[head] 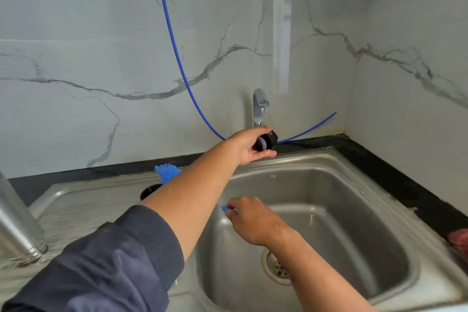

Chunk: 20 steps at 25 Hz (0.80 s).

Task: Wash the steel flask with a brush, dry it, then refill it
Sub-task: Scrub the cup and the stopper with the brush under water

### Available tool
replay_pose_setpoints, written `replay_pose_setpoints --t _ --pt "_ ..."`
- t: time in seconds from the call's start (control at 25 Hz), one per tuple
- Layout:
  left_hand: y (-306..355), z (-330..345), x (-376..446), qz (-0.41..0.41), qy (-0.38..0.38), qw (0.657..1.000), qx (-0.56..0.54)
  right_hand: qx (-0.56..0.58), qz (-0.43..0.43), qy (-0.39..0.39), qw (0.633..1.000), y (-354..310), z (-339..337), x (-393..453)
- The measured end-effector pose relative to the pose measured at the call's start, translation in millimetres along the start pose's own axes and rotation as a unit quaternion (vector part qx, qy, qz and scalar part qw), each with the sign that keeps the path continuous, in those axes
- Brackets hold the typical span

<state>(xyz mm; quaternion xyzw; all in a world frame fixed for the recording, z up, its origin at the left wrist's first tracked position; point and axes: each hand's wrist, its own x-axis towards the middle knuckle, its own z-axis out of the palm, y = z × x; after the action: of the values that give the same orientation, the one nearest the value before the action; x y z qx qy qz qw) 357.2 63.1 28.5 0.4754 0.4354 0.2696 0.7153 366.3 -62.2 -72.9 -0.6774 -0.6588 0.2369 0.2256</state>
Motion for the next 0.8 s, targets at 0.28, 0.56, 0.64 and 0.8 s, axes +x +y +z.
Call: replay_pose_setpoints --t 0.28,0.56,0.64,0.8 --pt "-8 1 8 0.009 0.064 0.989 -0.130 0.000 0.010 -0.009 1.000 1 0 1" --pt "1 17 7 -0.002 0.039 0.990 -0.136 0.001 0.013 -0.019 1.000 3 0 2" --pt "1 11 4 0.013 0.026 0.988 -0.152 -0.004 0.016 -0.018 1.000 2 -2 1" --pt "1 -4 -23 0.047 -0.014 0.987 -0.152 -0.021 0.015 -0.019 0.999 1 -4 0"
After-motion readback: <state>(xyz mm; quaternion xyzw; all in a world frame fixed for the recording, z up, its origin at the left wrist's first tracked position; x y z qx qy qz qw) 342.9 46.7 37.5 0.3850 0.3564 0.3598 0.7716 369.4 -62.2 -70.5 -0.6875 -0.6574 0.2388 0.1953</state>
